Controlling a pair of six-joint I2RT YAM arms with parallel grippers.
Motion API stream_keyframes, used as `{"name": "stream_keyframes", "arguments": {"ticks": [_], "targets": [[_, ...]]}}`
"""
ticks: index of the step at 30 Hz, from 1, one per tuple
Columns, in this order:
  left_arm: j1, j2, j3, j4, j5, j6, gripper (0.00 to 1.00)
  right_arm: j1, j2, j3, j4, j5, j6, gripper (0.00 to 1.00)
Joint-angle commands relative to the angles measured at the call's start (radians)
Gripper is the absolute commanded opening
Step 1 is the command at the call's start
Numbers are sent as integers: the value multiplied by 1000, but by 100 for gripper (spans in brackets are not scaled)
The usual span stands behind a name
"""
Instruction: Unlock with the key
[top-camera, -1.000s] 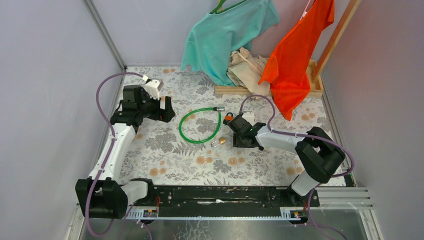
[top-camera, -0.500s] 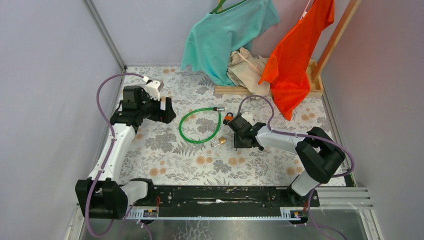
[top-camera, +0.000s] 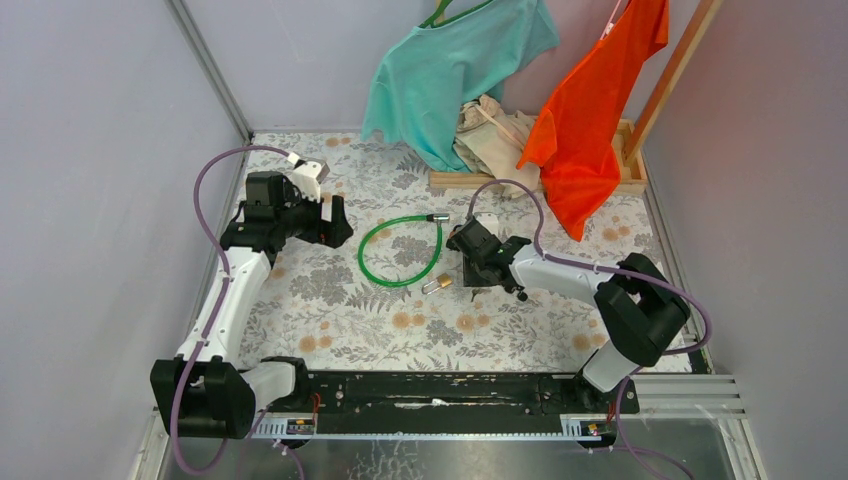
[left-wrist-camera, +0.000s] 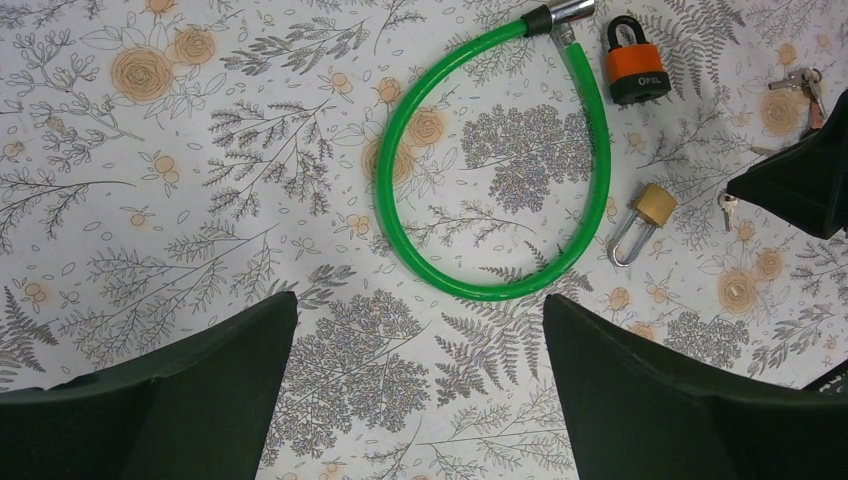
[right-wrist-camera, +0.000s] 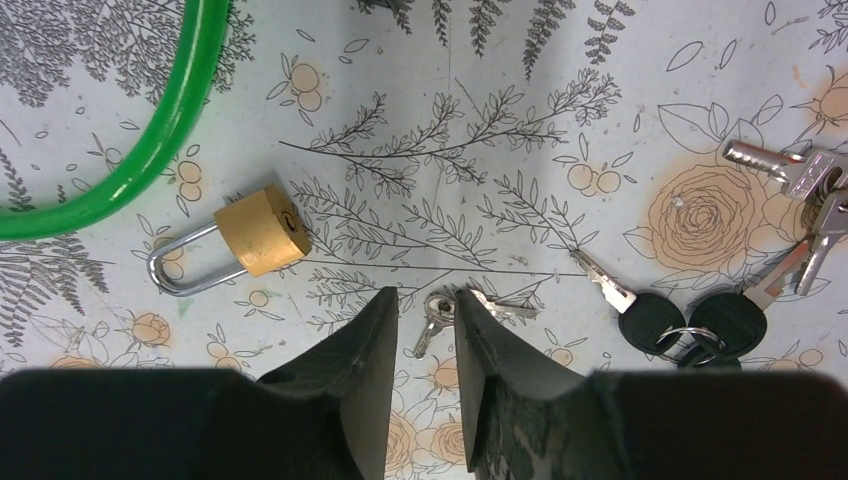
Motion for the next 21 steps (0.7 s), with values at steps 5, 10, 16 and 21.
{"name": "stream_keyframes", "arguments": {"ticks": [5, 10, 16, 21], "targets": [[6, -40, 19, -24, 31, 17, 100, 6, 21, 11, -27, -4, -29, 34], [6, -48, 10, -32, 34, 23, 100, 6, 37, 5, -21, -4, -39, 34], [6, -47, 14, -36, 51, 20, 100, 6, 47, -22, -8, -11, -36, 34], [6, -48, 14, -39, 56, 17, 100, 6, 46, -49, 11, -20, -30, 26]]}}
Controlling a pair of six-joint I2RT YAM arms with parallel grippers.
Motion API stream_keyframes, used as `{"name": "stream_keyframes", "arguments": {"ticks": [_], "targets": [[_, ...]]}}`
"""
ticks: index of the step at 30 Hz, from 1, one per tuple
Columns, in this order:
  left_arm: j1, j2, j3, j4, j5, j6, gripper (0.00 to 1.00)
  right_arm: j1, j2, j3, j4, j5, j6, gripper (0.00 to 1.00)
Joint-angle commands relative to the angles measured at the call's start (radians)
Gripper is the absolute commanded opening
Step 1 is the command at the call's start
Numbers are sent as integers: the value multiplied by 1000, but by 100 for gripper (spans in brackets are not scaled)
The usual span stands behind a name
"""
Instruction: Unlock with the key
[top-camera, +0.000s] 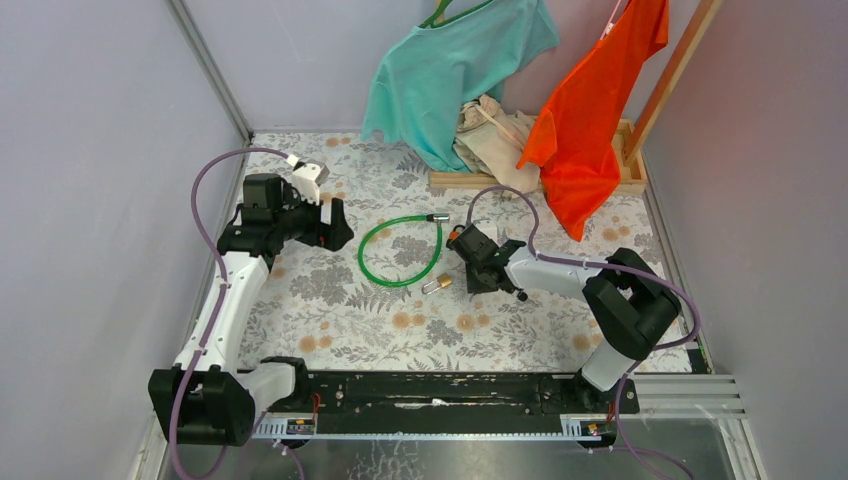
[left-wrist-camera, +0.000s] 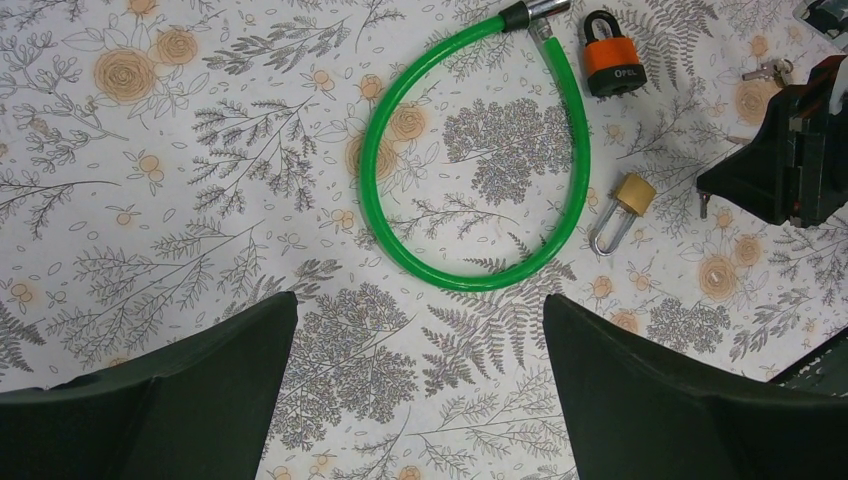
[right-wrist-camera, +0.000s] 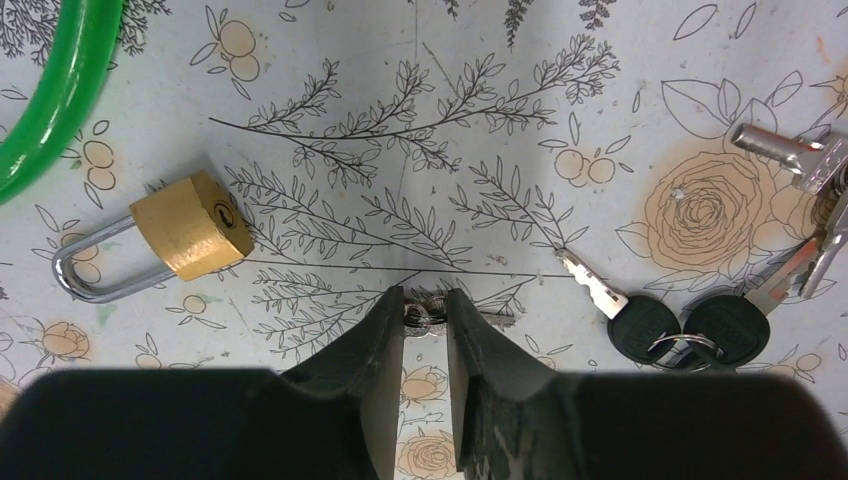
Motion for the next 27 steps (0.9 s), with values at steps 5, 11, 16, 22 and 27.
{"name": "stream_keyframes", "arguments": {"ticks": [5, 11, 16, 22, 27], "targets": [[5, -18, 11, -10, 20, 6, 100, 5, -7, -30, 13, -25, -3, 13], [5, -9, 18, -10, 42, 4, 100, 6, -20, -40, 16, -40, -4, 0], [4, 24, 21, -10, 108, 4, 100, 6, -42, -46, 49, -134, -8, 0], [-3, 88, 31, -10, 186, 9, 100, 6, -66, -43, 50, -196, 12, 0], [-22, 108, 36, -10, 209, 22, 100, 6, -85, -28, 13, -182, 10, 0]]}}
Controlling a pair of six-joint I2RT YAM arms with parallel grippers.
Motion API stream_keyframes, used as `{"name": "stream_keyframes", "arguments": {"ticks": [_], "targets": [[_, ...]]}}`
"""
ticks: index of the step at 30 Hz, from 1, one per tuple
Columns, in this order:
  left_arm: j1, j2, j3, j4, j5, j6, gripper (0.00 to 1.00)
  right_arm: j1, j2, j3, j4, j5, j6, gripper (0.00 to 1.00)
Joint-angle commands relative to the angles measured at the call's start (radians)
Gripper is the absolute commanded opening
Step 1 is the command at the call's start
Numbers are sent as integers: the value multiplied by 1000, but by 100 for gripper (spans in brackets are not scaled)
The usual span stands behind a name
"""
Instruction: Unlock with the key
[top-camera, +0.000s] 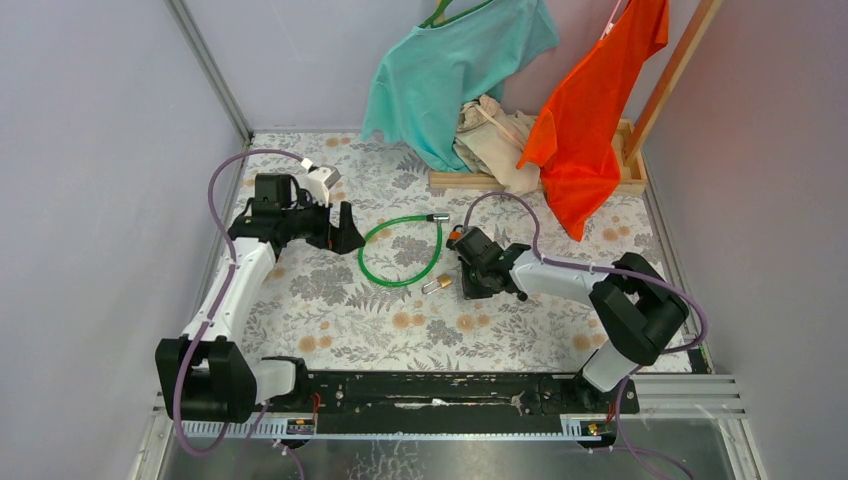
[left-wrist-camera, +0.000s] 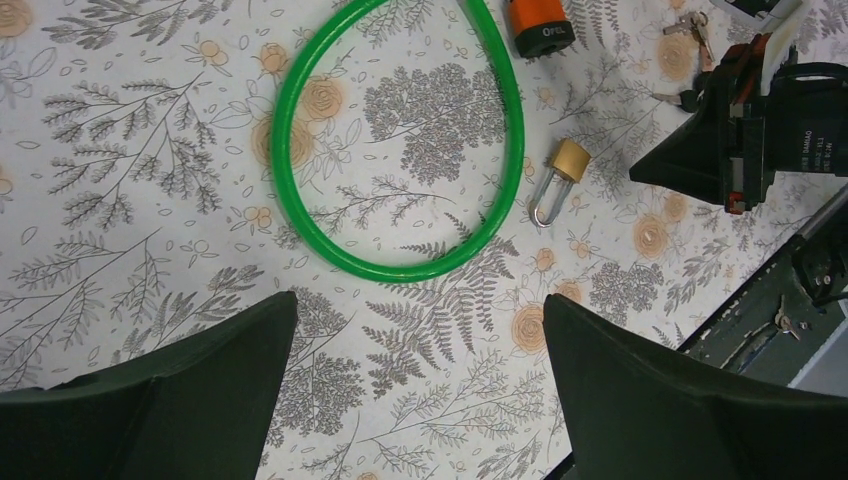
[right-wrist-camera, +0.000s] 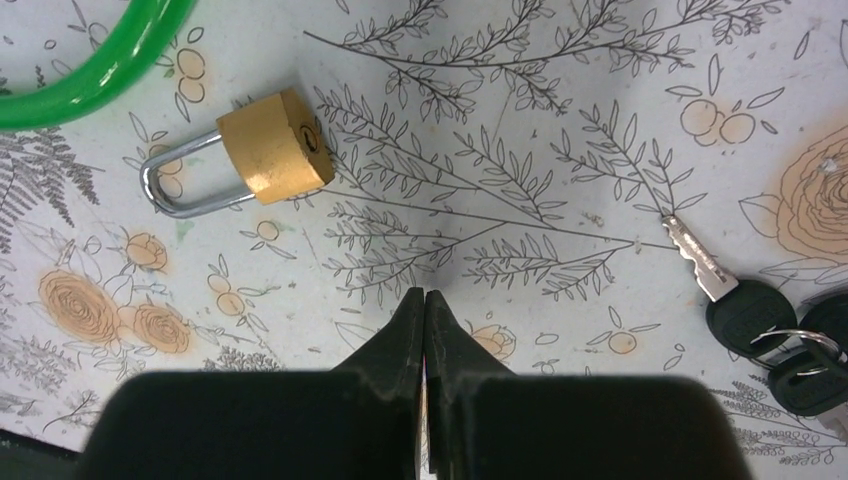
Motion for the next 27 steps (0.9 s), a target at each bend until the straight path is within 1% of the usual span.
{"name": "stream_keyframes", "arguments": {"ticks": [1, 4, 5, 7, 9, 11, 14, 17, 18, 20, 23, 24, 25, 27], "targets": [[-19, 6, 37, 3, 55, 23, 100, 6, -59, 15, -52, 5, 8, 0], [-28, 10, 40, 3, 55, 27, 100, 6, -113, 7, -102, 65, 19, 0], [-29, 11, 40, 3, 58, 28, 100, 6, -132, 1, -110, 73, 23, 2], [-33, 9, 40, 3, 65, 30, 100, 5, -165, -10, -130, 91, 33, 18], [-41, 11, 40, 3, 69, 30, 100, 5, -188, -14, -151, 111, 52, 21], [-49, 10, 40, 3, 67, 31, 100, 6, -204, -12, -164, 130, 66, 26], [-53, 11, 42, 3, 60, 33, 100, 5, -207, -2, -175, 149, 80, 28], [-54, 11, 45, 3, 57, 35, 100, 6, -193, 12, -189, 175, 95, 32], [-54, 13, 45, 3, 55, 36, 100, 4, -190, 15, -190, 185, 98, 34], [-54, 18, 45, 5, 50, 38, 100, -2, -188, 18, -186, 190, 99, 43], [-54, 28, 42, 3, 38, 43, 100, -13, -196, 15, -173, 199, 95, 49], [-55, 32, 41, 3, 33, 46, 100, -14, -204, 12, -167, 207, 91, 54], [-54, 36, 41, 7, 21, 47, 100, -18, -212, 10, -162, 219, 86, 61], [-55, 43, 35, 24, -17, 43, 100, -21, -241, 6, -151, 251, 68, 78]]}}
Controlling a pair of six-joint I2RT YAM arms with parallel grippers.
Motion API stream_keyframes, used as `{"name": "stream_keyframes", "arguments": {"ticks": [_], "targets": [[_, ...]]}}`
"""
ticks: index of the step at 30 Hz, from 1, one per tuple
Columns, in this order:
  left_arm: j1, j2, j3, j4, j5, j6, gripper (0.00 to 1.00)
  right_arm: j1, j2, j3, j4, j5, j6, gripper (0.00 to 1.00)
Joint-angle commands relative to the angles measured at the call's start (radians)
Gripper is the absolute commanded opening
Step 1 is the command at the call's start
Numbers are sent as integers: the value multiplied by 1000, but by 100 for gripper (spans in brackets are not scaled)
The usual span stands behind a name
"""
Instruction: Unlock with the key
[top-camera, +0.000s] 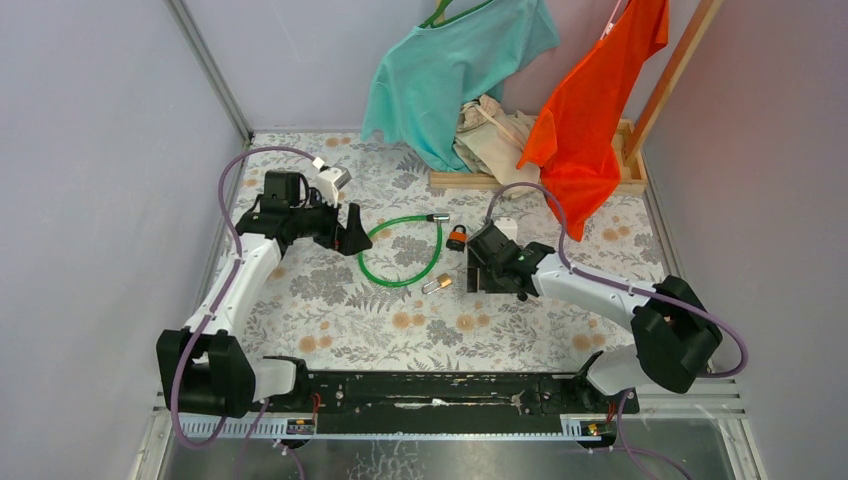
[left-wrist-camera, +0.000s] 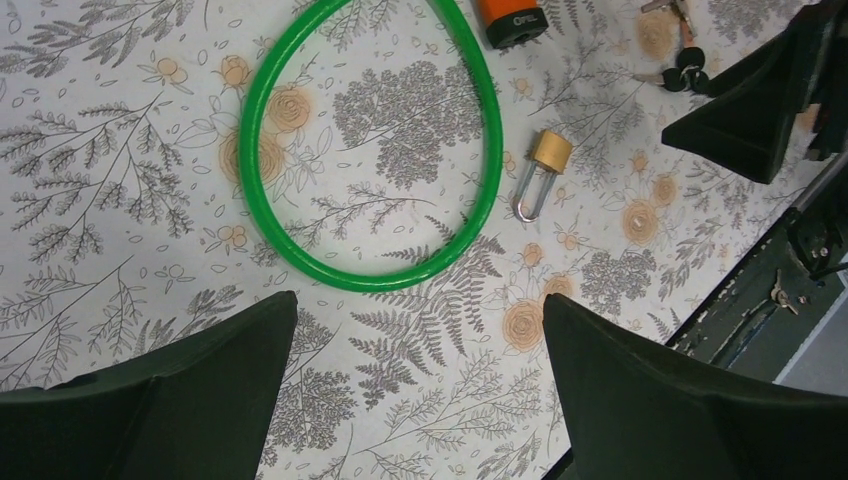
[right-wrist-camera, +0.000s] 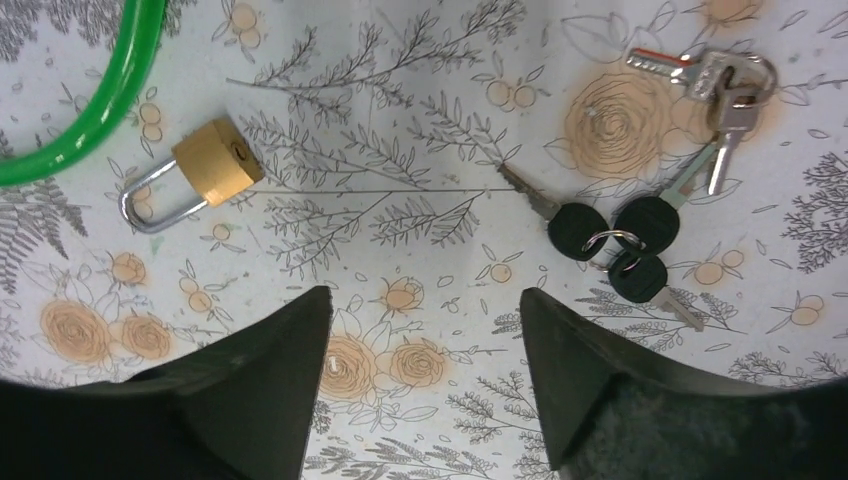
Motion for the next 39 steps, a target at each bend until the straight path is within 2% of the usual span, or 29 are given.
{"name": "stream_keyframes", "arguments": {"ticks": [1, 3, 6, 10, 16, 20, 26, 39], "targets": [[-4, 17, 12, 35, -69, 15, 100, -18, -69, 11, 16, 111, -29, 84], [-4, 16, 5, 50, -90, 12, 100, -61, -98, 17, 6, 140, -47, 88], [-4, 17, 5, 50, -101, 16, 100, -200, -120, 18, -9, 99, -66, 89], [-4, 7, 9, 49, -110, 18, 100, -346, -114, 9, -5, 56, -91, 84], [-3, -26, 2, 42, -101, 25, 100, -447, -39, -7, 39, -13, -121, 75], [-4, -38, 1, 36, -98, 31, 100, -477, 26, -14, 70, -70, -142, 73], [-3, -36, 12, 35, -98, 27, 100, -497, 93, -25, 96, -121, -150, 65], [-4, -35, 29, 36, -109, 25, 100, -498, 176, -47, 117, -189, -145, 32]]}}
